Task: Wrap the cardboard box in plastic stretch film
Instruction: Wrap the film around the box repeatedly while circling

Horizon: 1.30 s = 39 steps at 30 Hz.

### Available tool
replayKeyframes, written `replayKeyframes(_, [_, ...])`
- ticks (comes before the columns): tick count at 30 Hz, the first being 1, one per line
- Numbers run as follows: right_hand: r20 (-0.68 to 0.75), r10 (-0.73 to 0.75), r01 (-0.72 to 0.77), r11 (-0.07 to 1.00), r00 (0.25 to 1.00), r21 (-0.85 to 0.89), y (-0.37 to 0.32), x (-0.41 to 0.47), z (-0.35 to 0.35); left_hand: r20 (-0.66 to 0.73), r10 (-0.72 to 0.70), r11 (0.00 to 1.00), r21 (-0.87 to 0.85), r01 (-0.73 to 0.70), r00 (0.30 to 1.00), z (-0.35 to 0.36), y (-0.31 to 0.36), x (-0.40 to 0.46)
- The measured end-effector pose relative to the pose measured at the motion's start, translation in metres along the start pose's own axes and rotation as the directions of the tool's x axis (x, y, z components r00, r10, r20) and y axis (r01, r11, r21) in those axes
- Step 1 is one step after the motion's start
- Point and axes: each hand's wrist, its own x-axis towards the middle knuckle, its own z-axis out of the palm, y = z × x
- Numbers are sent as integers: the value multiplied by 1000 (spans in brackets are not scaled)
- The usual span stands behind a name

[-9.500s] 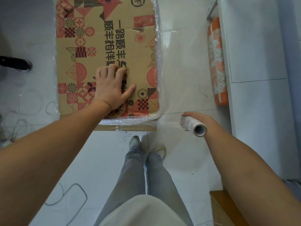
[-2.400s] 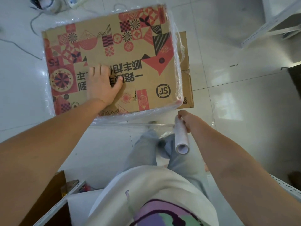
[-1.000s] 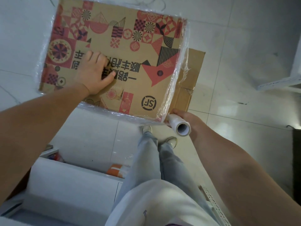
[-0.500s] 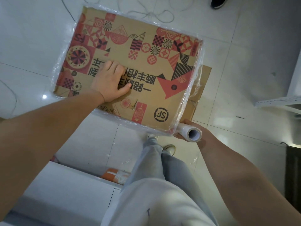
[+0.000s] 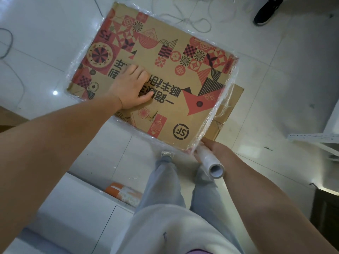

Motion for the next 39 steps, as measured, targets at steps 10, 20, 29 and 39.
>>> replayKeyframes(10, [-9, 145, -140, 972, 989, 189, -16, -29, -24, -102, -144, 980, 120, 156, 984, -4, 27, -16])
replayKeyframes(20, [51, 264, -268, 949, 963, 164, -29, -30, -38, 318, -715, 588, -208, 782, 623, -16, 99, -9])
replayKeyframes(29, [-19, 207, -208, 978, 978, -21, -39, -44, -17, 458, -817, -576, -639, 510, -350, -28, 163, -32])
replayKeyframes(39, [-2, 81, -80, 997, 997, 21, -32, -45, -15, 730, -681, -732, -676, -86, 61, -10, 177, -44])
